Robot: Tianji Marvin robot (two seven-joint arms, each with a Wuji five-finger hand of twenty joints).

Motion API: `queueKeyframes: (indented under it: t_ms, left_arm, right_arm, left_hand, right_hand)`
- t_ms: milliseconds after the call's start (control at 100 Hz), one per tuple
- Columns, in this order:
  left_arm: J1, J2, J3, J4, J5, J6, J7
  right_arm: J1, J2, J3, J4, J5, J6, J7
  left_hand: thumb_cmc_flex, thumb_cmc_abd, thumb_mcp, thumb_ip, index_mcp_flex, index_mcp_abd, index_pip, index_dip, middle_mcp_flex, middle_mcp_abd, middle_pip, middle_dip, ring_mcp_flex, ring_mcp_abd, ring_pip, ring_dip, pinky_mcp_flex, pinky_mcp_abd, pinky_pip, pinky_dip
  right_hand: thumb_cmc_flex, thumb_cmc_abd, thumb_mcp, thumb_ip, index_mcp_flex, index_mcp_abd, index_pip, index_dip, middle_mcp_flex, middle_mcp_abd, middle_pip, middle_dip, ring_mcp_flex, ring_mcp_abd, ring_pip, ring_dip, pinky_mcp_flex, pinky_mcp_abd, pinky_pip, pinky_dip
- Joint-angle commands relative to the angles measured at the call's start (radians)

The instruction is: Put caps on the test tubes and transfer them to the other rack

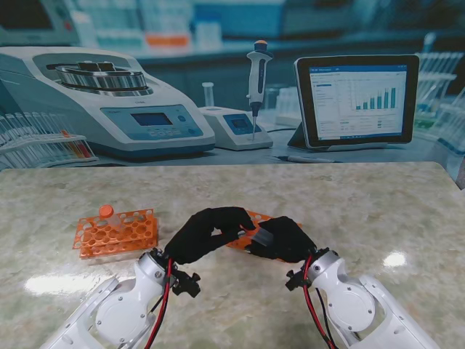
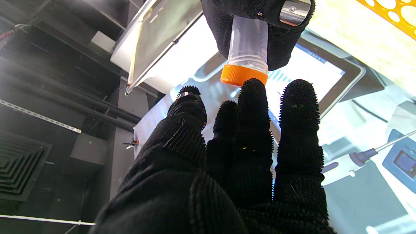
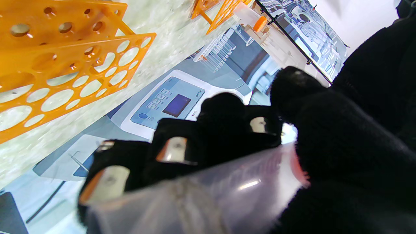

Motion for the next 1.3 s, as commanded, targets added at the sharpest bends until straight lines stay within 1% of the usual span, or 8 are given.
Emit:
queueKeyframes:
  t_ms: [0, 190, 250, 400, 510, 670, 930, 1290]
  left_arm:
    - [0.008, 0.001, -0.007, -0.012, 0.007, 0.007, -0.005]
    - [0.011, 0.005, -0.025, -0.026, 0.026, 0.015, -0.012]
    - [0.010, 0.007, -0.030, -0.030, 0.030, 0.021, -0.021]
    - [0.003, 0.010, -0.037, -0.034, 0.050, 0.040, -0.028]
    - [-0.005, 0.010, -0.038, -0.034, 0.058, 0.055, -0.029]
    - [-0.023, 0.012, -0.034, -0.028, 0.051, 0.086, -0.049]
    - [-0.065, 0.019, -0.010, 0.003, 0.011, 0.107, -0.105]
    - [-0.110, 0.023, 0.023, 0.051, -0.036, 0.112, -0.147]
  right_arm:
    - [-0.007, -0.004, -0.001, -0.002, 0.002, 0.005, 0.001]
    - [-0.006, -0.004, -0.002, -0.002, 0.002, 0.004, 0.001]
    - [-0.006, -0.004, -0.002, -0.002, 0.002, 0.004, 0.001]
    - [-0.007, -0.004, -0.001, -0.002, 0.001, 0.001, 0.001]
    - [-0.007, -0.004, -0.001, -0.002, 0.001, 0.000, 0.001]
    - [-0.007, -0.004, -0.001, -0.002, 0.001, -0.001, 0.002]
    - [-0.008, -0.003, -0.001, -0.004, 0.000, -0.002, 0.002]
    - [-0.012, -0.003, 0.004, -0.007, -0.001, -0.004, 0.001]
  left_hand:
    - [0.059, 0.046, -0.032, 0.026, -0.031, -0.017, -0.022, 0.005, -0.029, -0.037, 0.014, -0.016, -0.026, -0.034, 0.021, 0.004, -0.013, 0.007, 0.053, 0.053]
    - [0.036, 0.034, -0.043, 0.033, -0.046, -0.024, -0.035, 0.011, -0.052, -0.049, 0.010, -0.058, -0.049, -0.043, 0.049, 0.028, -0.052, 0.011, 0.119, 0.104]
    - [0.005, 0.027, -0.044, 0.031, -0.053, -0.022, -0.048, 0.014, -0.068, -0.055, 0.020, -0.165, -0.072, -0.039, 0.037, 0.031, -0.076, 0.016, 0.126, 0.128]
    - [-0.079, 0.018, -0.057, 0.031, -0.071, -0.023, -0.060, 0.031, -0.111, -0.063, 0.006, -0.199, -0.167, -0.021, -0.042, 0.004, -0.170, 0.029, 0.117, 0.156]
    - [-0.132, 0.015, -0.052, 0.027, -0.074, -0.025, -0.075, 0.050, -0.127, -0.068, -0.010, -0.213, -0.233, -0.002, -0.134, -0.041, -0.275, 0.067, 0.057, 0.180]
    - [-0.203, 0.016, -0.044, 0.016, -0.091, -0.019, -0.106, 0.071, -0.170, -0.076, -0.056, -0.259, -0.321, 0.029, -0.318, -0.195, -0.444, 0.142, -0.165, 0.129]
    - [-0.292, 0.025, -0.065, 0.000, -0.134, 0.016, -0.180, 0.016, -0.222, -0.071, -0.113, -0.332, -0.384, 0.042, -0.467, -0.365, -0.525, 0.160, -0.360, 0.032]
    - [-0.325, -0.027, -0.082, -0.011, -0.155, 0.050, -0.247, -0.030, -0.261, -0.068, -0.131, -0.366, -0.420, 0.036, -0.488, -0.409, -0.550, 0.159, -0.419, 0.011]
  right_hand:
    - [0.053, 0.014, -0.006, -0.016, 0.048, -0.049, 0.083, 0.045, 0.045, 0.020, 0.002, 0.016, 0.061, -0.189, 0.182, 0.048, 0.062, -0.059, 0.200, 0.018]
    - [0.054, 0.014, -0.006, -0.016, 0.047, -0.050, 0.083, 0.045, 0.045, 0.020, 0.003, 0.016, 0.061, -0.189, 0.182, 0.048, 0.062, -0.059, 0.200, 0.018]
    - [0.053, 0.013, -0.006, -0.016, 0.047, -0.050, 0.083, 0.045, 0.045, 0.019, 0.003, 0.016, 0.061, -0.189, 0.182, 0.048, 0.062, -0.059, 0.200, 0.018]
    - [0.053, 0.014, -0.005, -0.016, 0.047, -0.050, 0.083, 0.045, 0.045, 0.018, 0.003, 0.016, 0.061, -0.189, 0.182, 0.048, 0.062, -0.059, 0.200, 0.018]
    - [0.054, 0.013, -0.005, -0.016, 0.047, -0.050, 0.083, 0.045, 0.045, 0.019, 0.004, 0.016, 0.061, -0.189, 0.182, 0.048, 0.062, -0.059, 0.200, 0.018]
    - [0.053, 0.014, -0.005, -0.016, 0.047, -0.050, 0.083, 0.046, 0.045, 0.021, 0.003, 0.016, 0.061, -0.189, 0.182, 0.048, 0.062, -0.059, 0.200, 0.018]
    - [0.053, 0.013, -0.004, -0.016, 0.047, -0.050, 0.083, 0.046, 0.045, 0.019, 0.004, 0.016, 0.061, -0.189, 0.182, 0.048, 0.062, -0.059, 0.200, 0.018]
    - [0.053, 0.012, -0.005, -0.016, 0.047, -0.050, 0.083, 0.046, 0.045, 0.019, 0.004, 0.016, 0.061, -0.189, 0.182, 0.048, 0.062, -0.059, 0.200, 0.018]
